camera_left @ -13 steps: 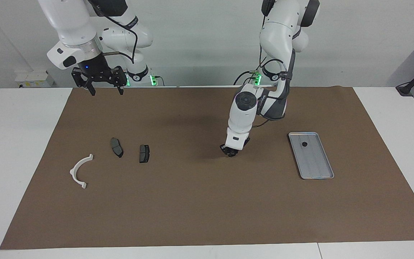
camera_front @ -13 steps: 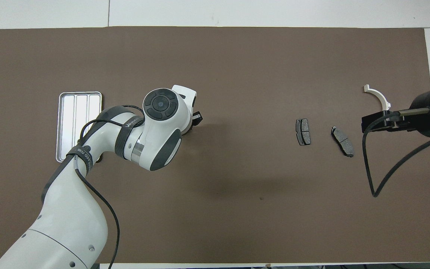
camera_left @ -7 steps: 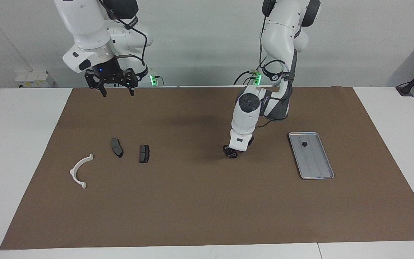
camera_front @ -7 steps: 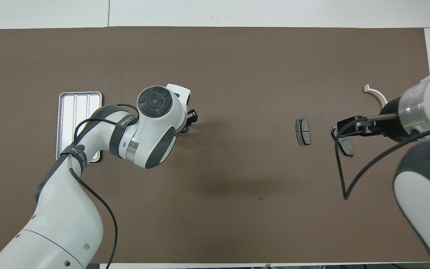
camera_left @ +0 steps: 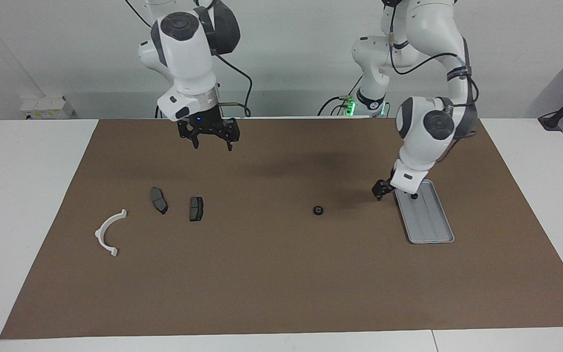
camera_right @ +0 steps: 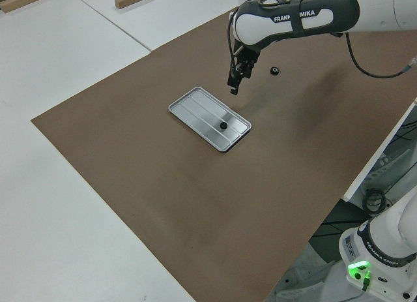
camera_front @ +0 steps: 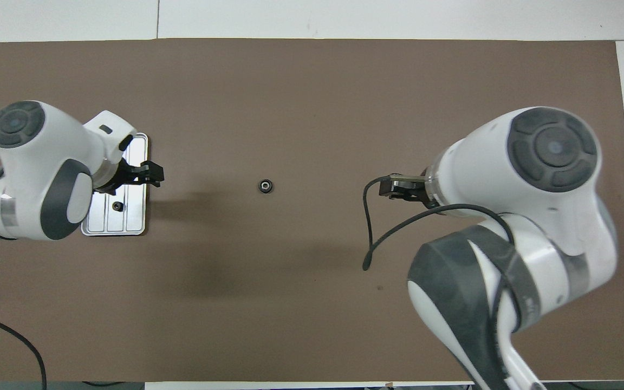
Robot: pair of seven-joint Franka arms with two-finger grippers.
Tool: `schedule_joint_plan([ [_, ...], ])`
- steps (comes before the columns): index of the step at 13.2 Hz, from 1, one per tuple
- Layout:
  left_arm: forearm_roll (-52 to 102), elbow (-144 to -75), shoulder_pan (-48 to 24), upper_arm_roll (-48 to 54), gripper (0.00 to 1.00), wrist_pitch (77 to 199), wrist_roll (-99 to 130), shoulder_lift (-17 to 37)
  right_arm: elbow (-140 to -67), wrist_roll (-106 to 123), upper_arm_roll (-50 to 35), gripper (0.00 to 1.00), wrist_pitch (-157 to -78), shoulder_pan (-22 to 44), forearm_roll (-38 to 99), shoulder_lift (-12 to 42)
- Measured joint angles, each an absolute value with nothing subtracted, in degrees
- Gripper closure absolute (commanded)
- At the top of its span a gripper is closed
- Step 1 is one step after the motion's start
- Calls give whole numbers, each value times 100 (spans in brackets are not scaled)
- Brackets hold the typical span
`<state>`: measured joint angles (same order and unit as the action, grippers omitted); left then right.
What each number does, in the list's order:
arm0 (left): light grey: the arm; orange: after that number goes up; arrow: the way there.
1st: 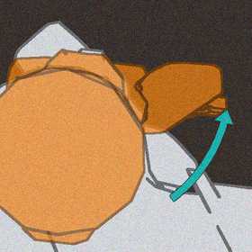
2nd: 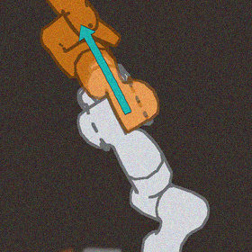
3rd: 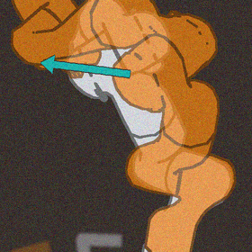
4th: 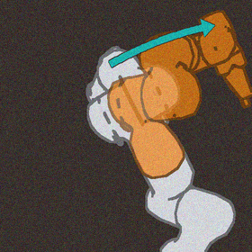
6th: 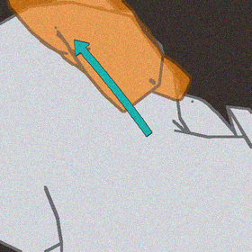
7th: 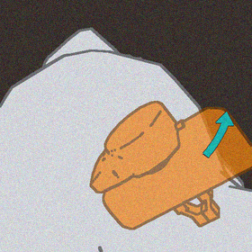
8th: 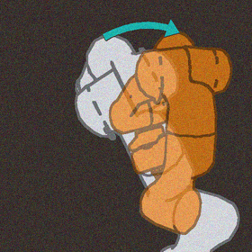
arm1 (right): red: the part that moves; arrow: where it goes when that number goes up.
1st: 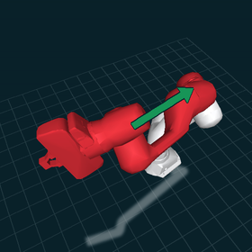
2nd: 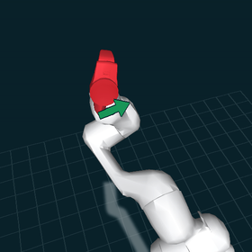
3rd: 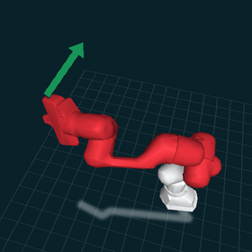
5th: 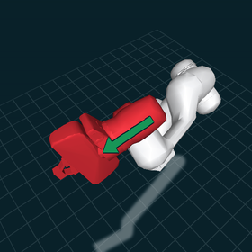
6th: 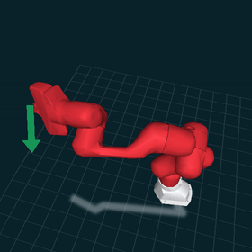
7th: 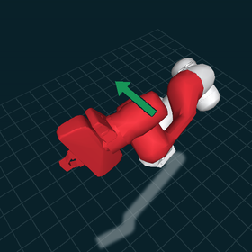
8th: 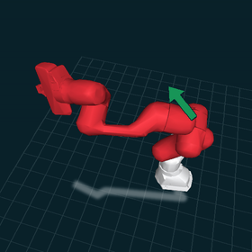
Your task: Place bearing gear from tray to pile
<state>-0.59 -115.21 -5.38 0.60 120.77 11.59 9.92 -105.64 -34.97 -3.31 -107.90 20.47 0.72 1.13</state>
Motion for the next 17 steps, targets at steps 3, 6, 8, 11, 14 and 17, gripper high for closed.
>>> schedule_joint_plan([
  [3, -58, -11795, 7, 64, 31, 12473, 374, 987, -10389, -4600, -332, 0, -11296, 2581, 57, 817],
  [6, -58, -12110, 17, 112, 35, 12792, 356, 988, -9723, -5491, -328, 0, -11369, 2976, -54, 1571],
  [8, -58, -12205, 19, 118, 40, 12856, 357, 987, -9210, -5772, -326, 0, -11363, 3158, -189, 2071],
  [11, -58, -12357, 27, 118, 40, 13012, 357, 987, -8547, -6311, -316, 0, -11359, 3517, -402, 2879],
  [14, -58, -12413, 43, 116, 41, 13073, 358, 986, -7791, -6525, -310, 0, -11358, 3746, -437, 3633],
  [17, -58, -12459, 53, 110, 46, 13085, 361, 986, -7182, -6530, -307, 0, -11356, 3794, -437, 4090],
])
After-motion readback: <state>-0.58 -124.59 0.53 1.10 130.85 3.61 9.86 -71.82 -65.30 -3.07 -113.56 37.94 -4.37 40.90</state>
